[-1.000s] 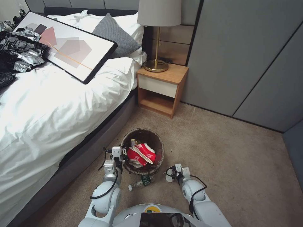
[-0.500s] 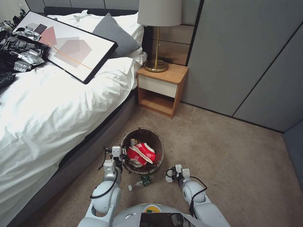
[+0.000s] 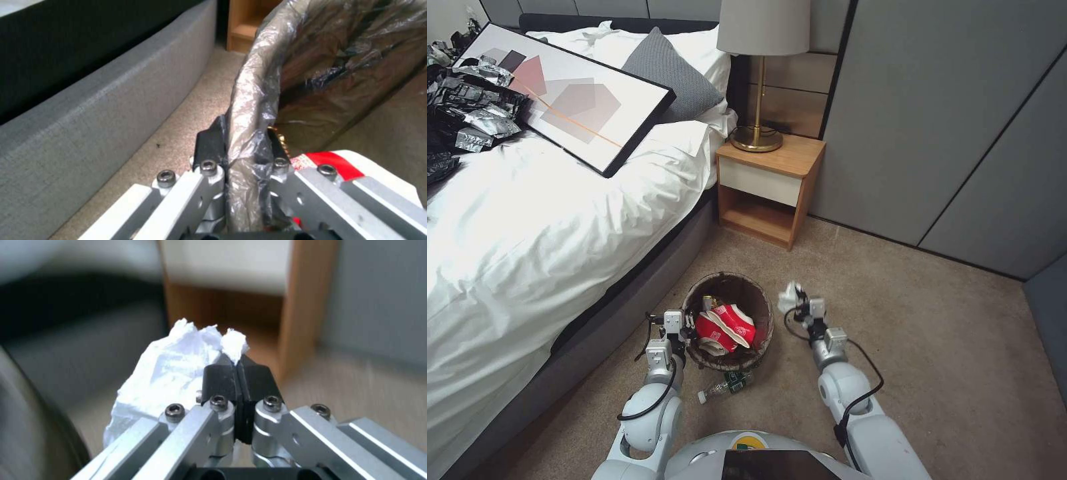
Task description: Pick up the trash bin, then pick up the garbage from the floor and place it into the trash bin.
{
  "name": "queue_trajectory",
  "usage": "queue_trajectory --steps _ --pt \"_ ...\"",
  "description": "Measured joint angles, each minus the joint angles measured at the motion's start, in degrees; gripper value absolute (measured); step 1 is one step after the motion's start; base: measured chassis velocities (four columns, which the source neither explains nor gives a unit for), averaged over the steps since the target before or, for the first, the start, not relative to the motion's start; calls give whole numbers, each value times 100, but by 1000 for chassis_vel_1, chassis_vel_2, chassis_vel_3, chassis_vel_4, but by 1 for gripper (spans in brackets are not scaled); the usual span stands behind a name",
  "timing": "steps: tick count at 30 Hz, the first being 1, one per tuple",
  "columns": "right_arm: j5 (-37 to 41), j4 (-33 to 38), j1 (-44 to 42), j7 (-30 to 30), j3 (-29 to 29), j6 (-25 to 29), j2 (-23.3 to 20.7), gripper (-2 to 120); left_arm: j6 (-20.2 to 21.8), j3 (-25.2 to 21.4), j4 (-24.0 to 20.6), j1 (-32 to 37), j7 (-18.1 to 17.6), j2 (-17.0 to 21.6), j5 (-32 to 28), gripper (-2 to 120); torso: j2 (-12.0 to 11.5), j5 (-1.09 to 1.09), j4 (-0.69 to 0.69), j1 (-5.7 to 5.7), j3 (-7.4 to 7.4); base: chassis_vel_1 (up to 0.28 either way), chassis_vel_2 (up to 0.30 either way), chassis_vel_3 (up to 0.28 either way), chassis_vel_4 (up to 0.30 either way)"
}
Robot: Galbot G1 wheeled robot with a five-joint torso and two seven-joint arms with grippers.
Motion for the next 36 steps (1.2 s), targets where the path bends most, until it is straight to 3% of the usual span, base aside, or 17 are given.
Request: queue_trajectory --steps 7,16,20,25,36 --pt "92 1153 -70 -1046 -97 640 -66 0 0 43 27 4 3 -3 16 4 0 1 0 0 0 0 0 0 0" --pt "140 1945 -367 -2089 -571 917 -156 0 0 49 34 6 5 -8 33 4 0 0 -1 0 0 0 0 0 0" --pt "72 1844 -391 -2126 -792 914 -218 0 0 66 34 6 6 -11 38 4 0 0 -1 0 -1 0 0 0 0" --pt "-119 1158 -321 -2067 -1139 936 -282 0 0 77 20 27 10 -8 53 4 0 1 0 0 0 0 0 0 0" --pt "-189 415 -143 -1966 -1280 1025 -233 0 0 83 -5 29 14 -17 62 4 0 1 0 0 0 0 0 0 0"
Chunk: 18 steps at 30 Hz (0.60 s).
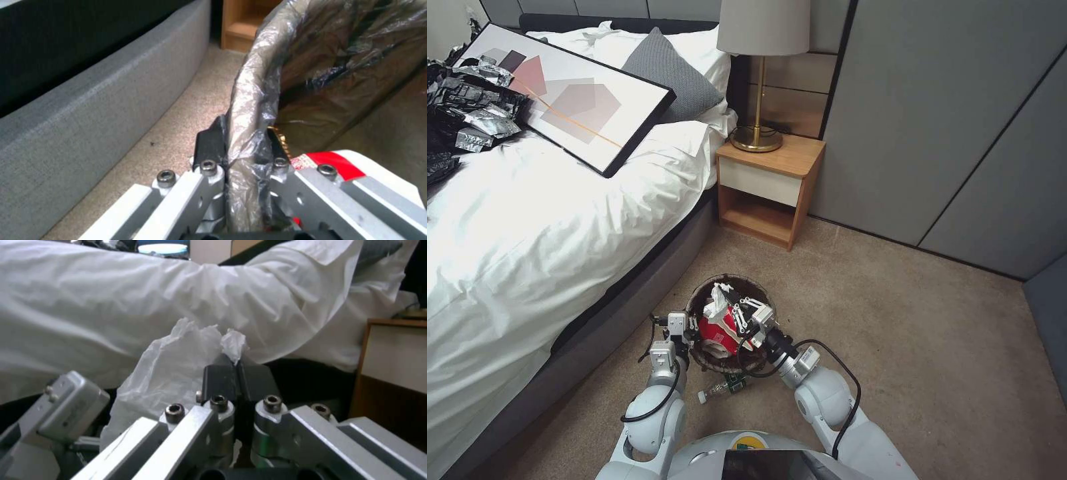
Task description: Pick up the trash bin, then pick up the garbage from the floor and place it into the trash bin.
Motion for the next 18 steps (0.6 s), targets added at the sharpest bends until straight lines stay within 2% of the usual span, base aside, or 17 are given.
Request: queue_trajectory --steps 4,6,9,11,13,14,16,18 --pt "-65 -172 19 106 -4 33 30 -1 0 -1 -1 -4 1 0 0 4 0 0 0 0 0 0 0 0 0" --pt "-84 -210 22 139 0 34 36 3 0 -1 -1 -5 1 0 0 4 0 0 0 0 0 0 0 0 0" --pt "-117 -240 24 161 22 34 44 17 1 0 -1 -6 3 0 0 4 0 0 0 0 0 0 0 0 0" --pt "-119 -241 23 163 28 35 44 19 1 0 -1 -7 4 0 0 4 0 0 0 0 0 0 0 0 0" --pt "-126 -240 16 163 37 34 47 31 1 0 -1 -9 5 0 -1 4 0 0 0 0 0 0 0 0 0" --pt "-126 -240 16 163 37 34 47 31 1 0 -1 -9 5 0 -1 4 0 0 0 0 0 0 0 0 0" --pt "-133 -235 12 163 44 32 49 44 2 0 -1 -10 7 0 -2 4 0 0 0 0 0 0 0 0 0" --pt "-136 -234 12 163 47 30 49 48 3 0 -1 -10 8 1 -2 4 0 0 0 0 0 0 0 0 0"
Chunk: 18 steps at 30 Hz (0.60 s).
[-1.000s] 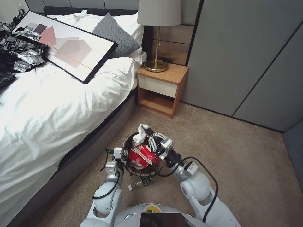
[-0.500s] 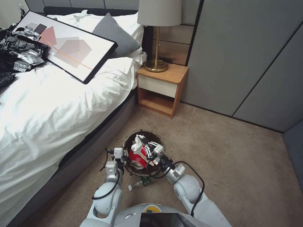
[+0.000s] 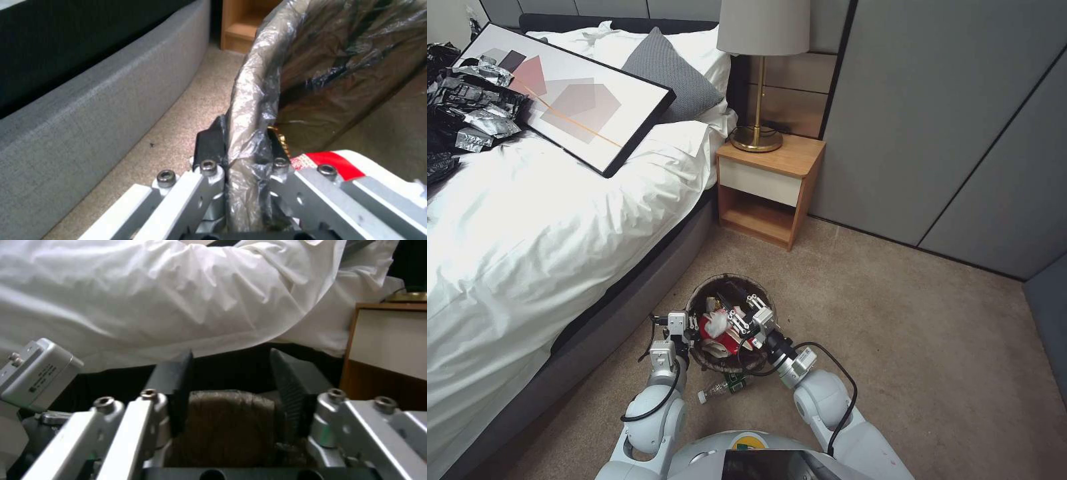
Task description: Pick up the trash bin, then pick up the garbage from the floor and place it into the trash bin.
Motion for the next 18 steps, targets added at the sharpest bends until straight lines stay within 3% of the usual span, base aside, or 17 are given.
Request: queue_trajectory --steps 14,18 --pt "-18 41 -27 -2 35 -2 -6 97 1 4 13 3 2 6 -1 4 0 0 0 0 0 0 0 0 0" --pt "-19 88 -34 3 57 -2 -12 100 1 4 13 4 2 11 -1 4 0 0 0 0 0 0 0 0 0"
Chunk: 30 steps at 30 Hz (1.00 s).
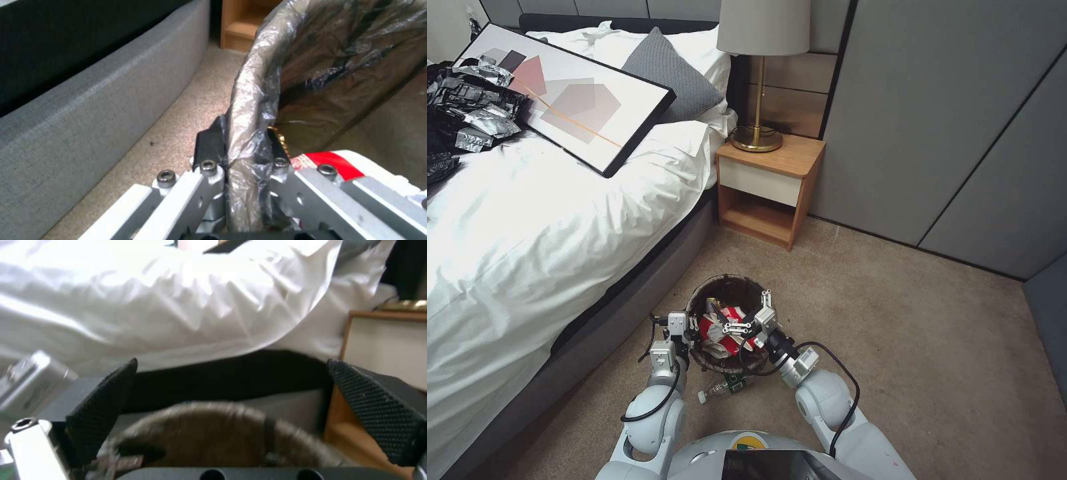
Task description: Pick up the trash bin, then pick up the garbage from the floor and place it into the trash bin.
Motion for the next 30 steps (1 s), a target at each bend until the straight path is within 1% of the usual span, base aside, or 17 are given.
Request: queue_trajectory --steps 4,8,11,12,13,14,17,20,22,24,25,26,27,28,30 --pt "0 36 2 16 11 0 0 100 0 0 0 0 0 2 0 4 0 0 0 0 0 0 0 0 0" --pt "1 311 24 115 102 -23 6 100 0 -4 0 3 0 8 0 4 0 0 0 0 0 0 0 0 0" --pt "-4 874 30 318 276 -130 13 100 0 -4 7 5 -1 11 2 4 0 0 0 0 0 0 0 0 0" --pt "-4 874 30 318 276 -130 13 100 0 -4 7 5 -1 11 2 4 0 0 0 0 0 0 0 0 0" --pt "-76 1193 -6 532 398 -223 33 100 0 -4 18 5 -2 12 2 4 0 0 1 0 0 0 0 0 0" --pt "-145 1347 -43 685 466 -280 48 100 0 -9 23 4 -2 12 2 4 0 0 0 0 0 0 0 0 0" --pt "-311 1534 -122 975 586 -379 86 100 -2 -20 27 2 -2 11 2 4 0 -1 0 0 0 0 0 0 0" --pt "-410 1592 -170 1129 649 -418 112 100 -2 -26 28 2 -2 11 1 4 0 0 0 0 0 0 0 0 0" --pt "-566 1650 -253 1374 750 -471 158 100 -3 -37 28 2 -3 10 1 4 0 0 0 0 0 0 0 0 0" --pt "-600 1660 -273 1425 773 -481 169 100 -3 -41 28 2 -3 11 0 4 0 0 0 0 0 0 0 0 0" --pt "-866 1681 -477 1879 978 -545 262 100 -7 -54 28 1 -4 11 -4 4 0 0 -1 0 0 0 0 0 0" --pt "-919 1663 -531 1997 1023 -547 288 100 -9 -56 27 1 -4 12 -6 4 0 0 -2 0 0 0 0 0 0" --pt "-1013 1554 -702 2311 1148 -545 387 100 -18 -56 27 1 -4 12 -10 4 0 0 0 0 0 0 0 0 0" --pt "-1013 1554 -702 2311 1148 -545 387 100 -18 -56 27 1 -4 12 -10 4 0 0 0 0 0 0 0 0 0" --pt "-1074 1406 -851 2543 1289 -529 486 100 -29 -61 24 2 -5 12 -12 4 0 0 -1 0 0 0 0 0 0"
